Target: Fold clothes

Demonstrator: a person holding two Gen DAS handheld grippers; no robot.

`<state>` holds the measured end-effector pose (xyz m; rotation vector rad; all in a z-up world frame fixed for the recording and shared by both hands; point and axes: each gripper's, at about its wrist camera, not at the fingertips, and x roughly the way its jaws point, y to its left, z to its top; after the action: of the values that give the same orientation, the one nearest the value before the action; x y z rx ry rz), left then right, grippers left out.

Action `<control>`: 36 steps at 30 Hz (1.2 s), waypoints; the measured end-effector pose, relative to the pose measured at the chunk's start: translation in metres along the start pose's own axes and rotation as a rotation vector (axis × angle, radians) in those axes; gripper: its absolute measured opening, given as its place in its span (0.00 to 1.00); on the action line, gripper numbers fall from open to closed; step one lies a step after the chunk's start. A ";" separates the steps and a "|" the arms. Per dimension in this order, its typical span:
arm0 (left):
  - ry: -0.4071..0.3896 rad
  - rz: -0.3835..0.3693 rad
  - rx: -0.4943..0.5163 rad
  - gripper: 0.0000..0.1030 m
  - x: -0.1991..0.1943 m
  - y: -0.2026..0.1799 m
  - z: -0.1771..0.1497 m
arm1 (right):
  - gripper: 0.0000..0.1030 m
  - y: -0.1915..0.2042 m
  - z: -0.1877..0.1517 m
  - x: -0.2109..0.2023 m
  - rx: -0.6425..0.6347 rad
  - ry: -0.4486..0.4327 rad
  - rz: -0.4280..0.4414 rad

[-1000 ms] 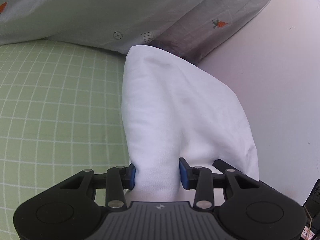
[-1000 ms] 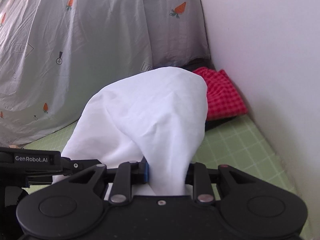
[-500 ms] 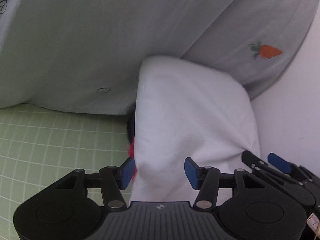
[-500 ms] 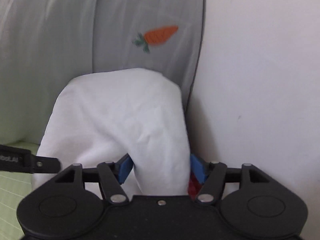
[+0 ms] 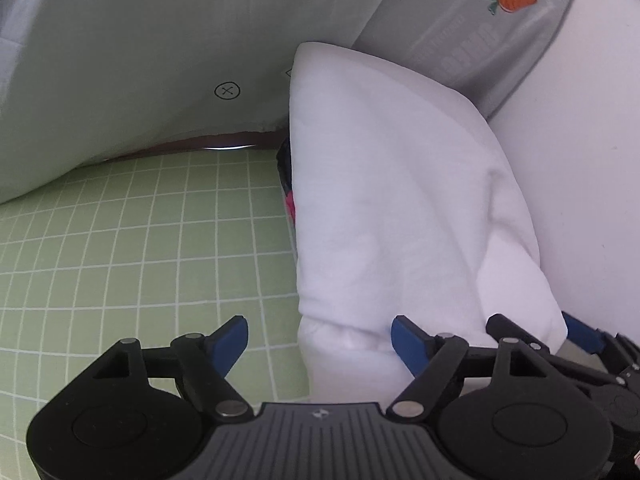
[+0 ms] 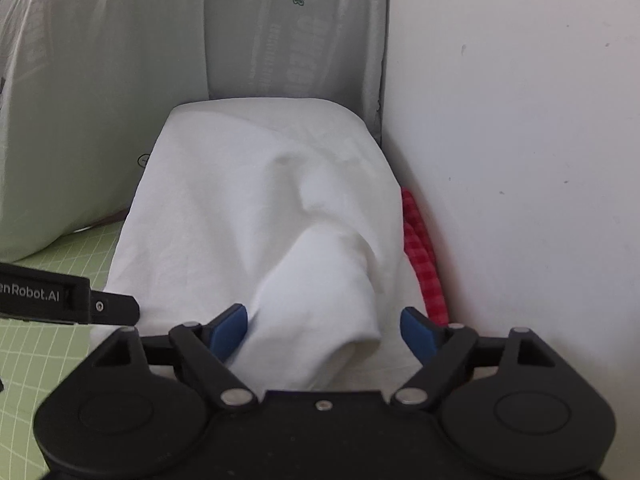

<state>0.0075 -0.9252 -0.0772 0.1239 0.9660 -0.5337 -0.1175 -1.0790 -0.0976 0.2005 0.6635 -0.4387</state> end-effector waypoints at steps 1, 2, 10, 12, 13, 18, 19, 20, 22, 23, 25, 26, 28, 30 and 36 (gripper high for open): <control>-0.004 0.004 0.003 0.77 -0.006 -0.001 -0.004 | 0.86 0.000 -0.004 -0.007 0.002 -0.001 -0.003; -0.008 0.007 0.005 0.80 -0.013 -0.002 -0.007 | 0.88 0.000 -0.007 -0.013 0.004 -0.003 -0.006; -0.092 -0.015 0.021 0.97 -0.093 0.003 -0.058 | 0.99 -0.001 -0.029 -0.085 0.004 -0.055 -0.023; -0.101 -0.009 0.038 1.00 -0.106 0.001 -0.072 | 0.99 -0.002 -0.036 -0.104 0.028 -0.054 -0.003; -0.105 -0.006 0.046 1.00 -0.112 0.000 -0.079 | 0.99 -0.002 -0.041 -0.114 0.039 -0.055 0.001; -0.119 0.007 0.083 1.00 -0.140 -0.004 -0.113 | 0.99 0.003 -0.065 -0.147 0.050 -0.037 0.013; -0.114 0.004 0.088 1.00 -0.143 -0.004 -0.119 | 0.99 0.004 -0.070 -0.153 0.049 -0.032 0.015; -0.110 0.002 0.092 1.00 -0.145 -0.004 -0.124 | 0.99 0.006 -0.075 -0.158 0.048 -0.026 0.017; -0.109 -0.005 0.099 1.00 -0.150 -0.004 -0.131 | 0.99 0.008 -0.085 -0.170 0.047 -0.017 0.020; -0.108 -0.009 0.103 1.00 -0.152 -0.004 -0.134 | 0.99 0.008 -0.089 -0.174 0.045 -0.016 0.018; -0.112 -0.010 0.112 1.00 -0.157 -0.004 -0.139 | 0.99 0.009 -0.092 -0.179 0.040 -0.016 0.014; -0.117 -0.009 0.118 1.00 -0.160 -0.004 -0.141 | 0.99 0.009 -0.093 -0.181 0.040 -0.017 0.013; -0.125 -0.012 0.118 1.00 -0.164 -0.004 -0.143 | 0.99 0.008 -0.095 -0.186 0.042 -0.022 0.012; -0.127 -0.018 0.114 1.00 -0.166 -0.004 -0.145 | 0.99 0.008 -0.096 -0.188 0.042 -0.025 0.010; -0.138 -0.019 0.105 1.00 -0.171 -0.004 -0.146 | 0.99 0.007 -0.097 -0.194 0.039 -0.033 0.005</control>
<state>-0.1814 -0.8153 -0.0220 0.1702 0.8059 -0.6032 -0.3037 -0.9785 -0.0501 0.2309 0.6219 -0.4499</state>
